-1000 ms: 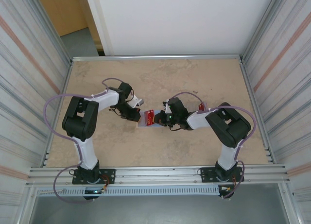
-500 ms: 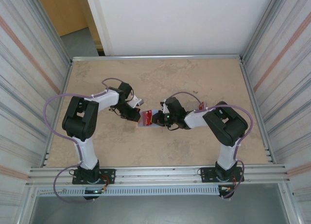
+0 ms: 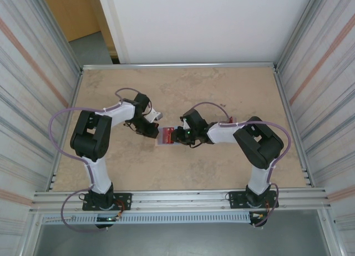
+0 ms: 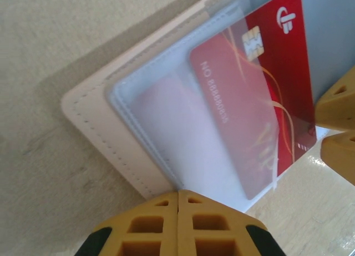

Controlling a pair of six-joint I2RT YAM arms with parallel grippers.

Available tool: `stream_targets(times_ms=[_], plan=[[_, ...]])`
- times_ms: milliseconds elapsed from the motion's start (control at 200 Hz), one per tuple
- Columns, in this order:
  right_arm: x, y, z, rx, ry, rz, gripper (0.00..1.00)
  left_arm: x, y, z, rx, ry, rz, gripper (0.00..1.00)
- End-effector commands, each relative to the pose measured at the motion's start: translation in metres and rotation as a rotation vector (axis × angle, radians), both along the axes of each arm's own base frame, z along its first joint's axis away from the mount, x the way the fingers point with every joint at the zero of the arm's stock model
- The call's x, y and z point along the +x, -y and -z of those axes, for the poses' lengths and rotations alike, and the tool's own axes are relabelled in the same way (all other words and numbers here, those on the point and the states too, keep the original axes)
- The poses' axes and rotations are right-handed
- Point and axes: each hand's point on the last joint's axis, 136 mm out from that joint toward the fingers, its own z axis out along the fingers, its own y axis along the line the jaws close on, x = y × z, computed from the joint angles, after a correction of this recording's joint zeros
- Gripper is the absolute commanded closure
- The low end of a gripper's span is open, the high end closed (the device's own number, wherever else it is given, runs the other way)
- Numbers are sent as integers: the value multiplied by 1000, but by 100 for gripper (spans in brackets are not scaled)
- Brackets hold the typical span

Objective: Put the credit cards into the card holder
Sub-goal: Insert the credit card into the card slot.

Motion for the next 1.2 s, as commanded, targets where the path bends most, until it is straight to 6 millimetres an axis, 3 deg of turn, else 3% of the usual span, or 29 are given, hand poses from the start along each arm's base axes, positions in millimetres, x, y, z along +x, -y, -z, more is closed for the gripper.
stream_targets(times_ms=[0, 411, 596, 867, 1193], plan=[[-1, 3, -1, -53, 10, -17, 73, 5, -7, -12, 7, 33, 2, 100], [2, -14, -4, -84, 10, -59, 73, 0, -9, 9, 19, -12, 3, 100], [2, -23, -9, -87, 13, -85, 73, 1, -8, 8, 17, -11, 3, 100], [13, 4, -18, -164, 20, -37, 72, 2, -8, 4, 16, 2, 2, 100], [30, 5, -10, -168, -4, -23, 68, 1, -8, 5, 14, 1, 5, 100]])
